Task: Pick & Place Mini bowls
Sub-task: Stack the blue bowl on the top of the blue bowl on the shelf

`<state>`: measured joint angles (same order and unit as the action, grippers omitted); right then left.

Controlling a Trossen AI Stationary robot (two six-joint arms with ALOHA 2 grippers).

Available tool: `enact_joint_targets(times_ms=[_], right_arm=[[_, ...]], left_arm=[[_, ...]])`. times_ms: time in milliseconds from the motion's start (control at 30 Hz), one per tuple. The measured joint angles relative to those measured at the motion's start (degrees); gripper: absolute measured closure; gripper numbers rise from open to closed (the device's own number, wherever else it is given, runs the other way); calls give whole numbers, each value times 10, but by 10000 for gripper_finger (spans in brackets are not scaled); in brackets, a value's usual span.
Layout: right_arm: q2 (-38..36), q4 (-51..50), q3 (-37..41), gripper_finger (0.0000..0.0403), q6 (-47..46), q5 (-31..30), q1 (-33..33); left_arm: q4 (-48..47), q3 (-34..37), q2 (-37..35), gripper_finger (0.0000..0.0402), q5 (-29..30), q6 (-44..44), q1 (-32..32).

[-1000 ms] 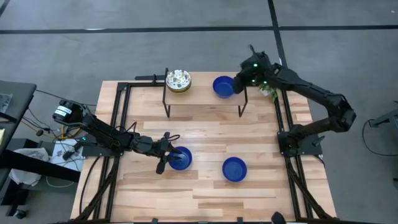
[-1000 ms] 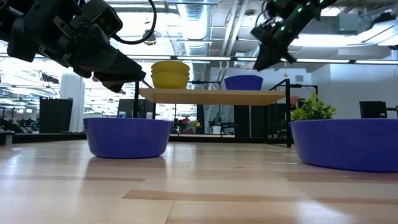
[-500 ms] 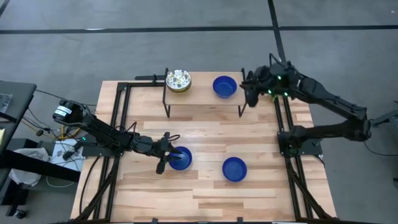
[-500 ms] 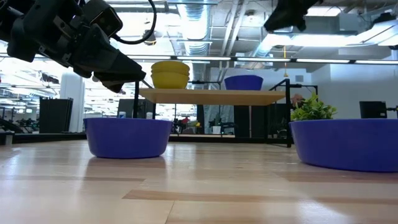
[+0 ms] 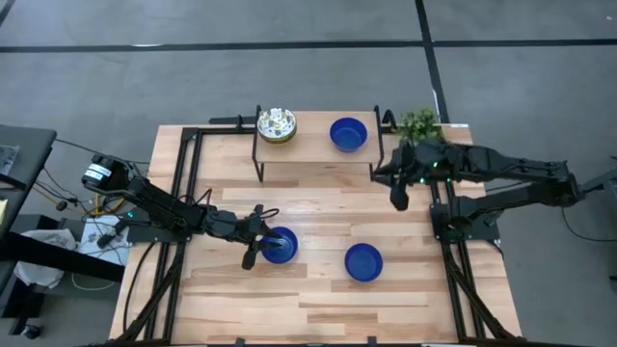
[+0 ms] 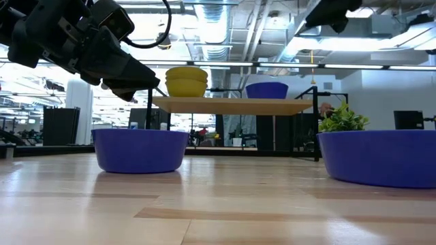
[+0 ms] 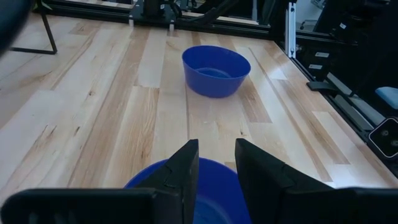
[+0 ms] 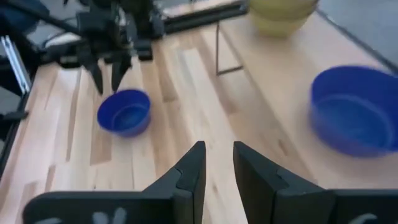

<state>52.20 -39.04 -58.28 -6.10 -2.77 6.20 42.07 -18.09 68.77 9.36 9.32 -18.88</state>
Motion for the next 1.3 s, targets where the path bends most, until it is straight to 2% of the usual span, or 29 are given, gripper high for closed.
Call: enact_joint_targets(times_ms=[267, 500, 767, 1300], right_arm=[[4, 79, 86, 331, -41, -32, -87], [21, 158, 151, 331, -67, -34, -138], [81, 193, 175, 331, -90, -34, -174], [225, 194, 176, 331, -105, -32, -186]], left_arm=[[0, 0, 0, 298, 0, 0, 0], [0, 0, 0, 298, -1, 0, 0], [-48, 0, 4, 298, -64, 0, -1], [-47, 0, 19, 298, -64, 0, 0]])
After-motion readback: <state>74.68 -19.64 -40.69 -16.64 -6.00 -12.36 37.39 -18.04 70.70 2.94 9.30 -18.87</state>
